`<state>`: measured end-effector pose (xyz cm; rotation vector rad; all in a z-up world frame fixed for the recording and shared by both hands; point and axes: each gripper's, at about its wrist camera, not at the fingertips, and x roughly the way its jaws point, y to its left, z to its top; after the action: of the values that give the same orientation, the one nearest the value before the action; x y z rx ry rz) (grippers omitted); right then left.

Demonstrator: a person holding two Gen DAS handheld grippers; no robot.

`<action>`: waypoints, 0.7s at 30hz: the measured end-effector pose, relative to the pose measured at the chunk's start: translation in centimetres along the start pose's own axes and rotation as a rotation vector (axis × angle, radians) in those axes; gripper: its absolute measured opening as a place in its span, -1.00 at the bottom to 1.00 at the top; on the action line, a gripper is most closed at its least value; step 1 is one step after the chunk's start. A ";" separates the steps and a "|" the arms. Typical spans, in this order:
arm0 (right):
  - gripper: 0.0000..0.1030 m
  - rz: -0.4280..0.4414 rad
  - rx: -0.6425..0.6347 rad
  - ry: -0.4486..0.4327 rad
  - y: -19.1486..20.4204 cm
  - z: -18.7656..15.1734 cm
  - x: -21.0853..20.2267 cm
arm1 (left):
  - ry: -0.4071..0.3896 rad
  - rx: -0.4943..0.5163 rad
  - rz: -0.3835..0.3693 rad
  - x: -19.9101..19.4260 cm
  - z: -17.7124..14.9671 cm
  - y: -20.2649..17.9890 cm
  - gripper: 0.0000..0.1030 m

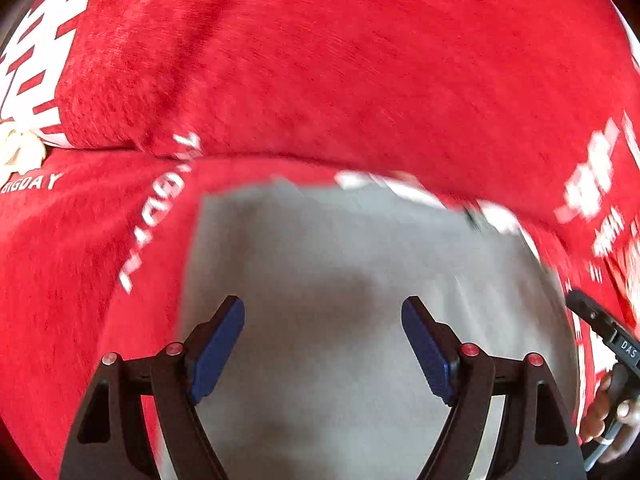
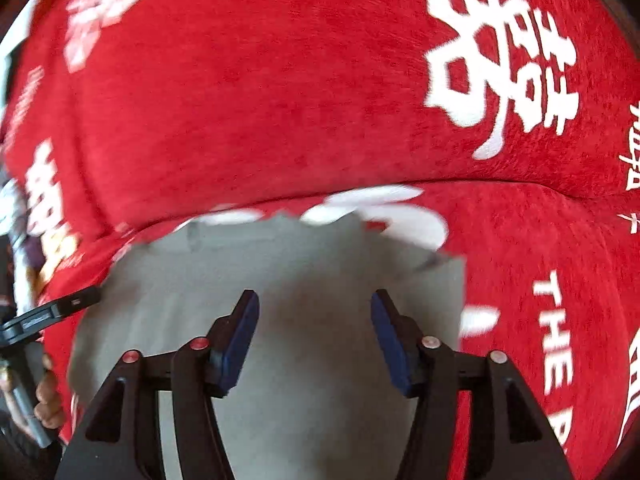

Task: Fold small clothes
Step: 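Open both grippers and press the folded sweater flat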

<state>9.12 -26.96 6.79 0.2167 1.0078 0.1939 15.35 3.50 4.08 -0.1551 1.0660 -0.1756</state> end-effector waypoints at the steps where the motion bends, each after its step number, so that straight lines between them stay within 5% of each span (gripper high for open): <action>1: 0.29 0.014 -0.038 0.010 1.5 -1.5 -0.2 | 0.002 0.039 0.008 -0.1 -1.6 -1.2 0.59; 7: 0.29 -0.084 -0.156 0.024 3.3 -7.4 -0.4 | -0.034 0.087 0.102 0.1 -6.1 -2.1 0.59; 13: 0.29 -0.058 0.039 -0.019 -2.6 -8.6 -4.9 | -0.051 -0.059 0.095 -3.8 -7.5 3.2 0.59; 16: 0.30 -0.058 0.001 -0.061 -0.7 -9.4 -6.6 | -0.066 -0.104 0.077 -4.9 -8.5 4.0 0.59; 21: 0.30 -0.029 -0.103 0.009 3.6 -11.6 -4.4 | -0.026 -0.092 0.084 -3.2 -10.2 2.3 0.59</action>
<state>-3.33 -23.58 5.36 0.1076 1.0064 0.2196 5.04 6.01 1.44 -0.1947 1.0536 -0.0481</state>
